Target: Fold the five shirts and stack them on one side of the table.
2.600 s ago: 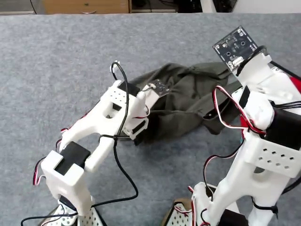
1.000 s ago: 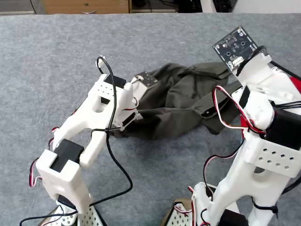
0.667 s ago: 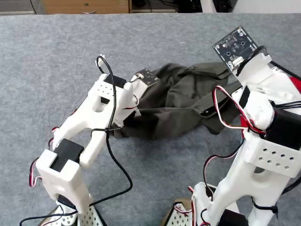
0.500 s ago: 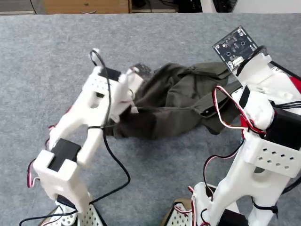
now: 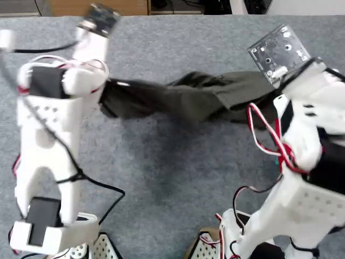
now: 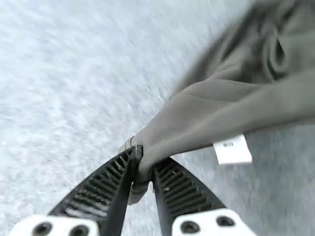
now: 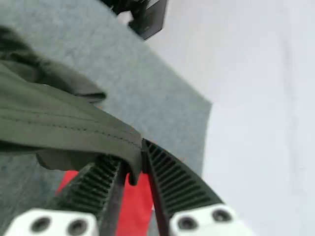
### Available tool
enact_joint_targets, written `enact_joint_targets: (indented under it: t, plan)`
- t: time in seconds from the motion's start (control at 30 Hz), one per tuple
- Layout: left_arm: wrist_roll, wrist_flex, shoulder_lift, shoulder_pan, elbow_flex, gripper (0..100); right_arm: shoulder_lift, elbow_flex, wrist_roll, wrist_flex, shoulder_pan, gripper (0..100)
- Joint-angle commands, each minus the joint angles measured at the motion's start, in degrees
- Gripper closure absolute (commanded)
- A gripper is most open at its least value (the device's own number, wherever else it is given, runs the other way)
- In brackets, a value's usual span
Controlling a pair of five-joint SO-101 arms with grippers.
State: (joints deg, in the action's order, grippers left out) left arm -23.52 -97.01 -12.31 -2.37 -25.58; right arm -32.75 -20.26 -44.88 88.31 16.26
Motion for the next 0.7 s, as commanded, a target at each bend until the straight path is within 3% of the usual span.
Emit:
enact_joint_targets:
  t: [0.0,0.33,0.67]
  plan:
    - [1.05,-0.35,-4.09,2.46,-8.88,98,-0.04,-8.75,-0.35,-3.96,0.84,99.6]
    - [0.53,-0.35,-5.23,6.15,-22.59,98,-0.04,-20.79,-0.70,-15.12,0.92,99.6]
    - [-12.92,-1.05,-5.76,6.15,-30.68,98,0.40,-26.33,-0.88,-16.35,0.92,99.6]
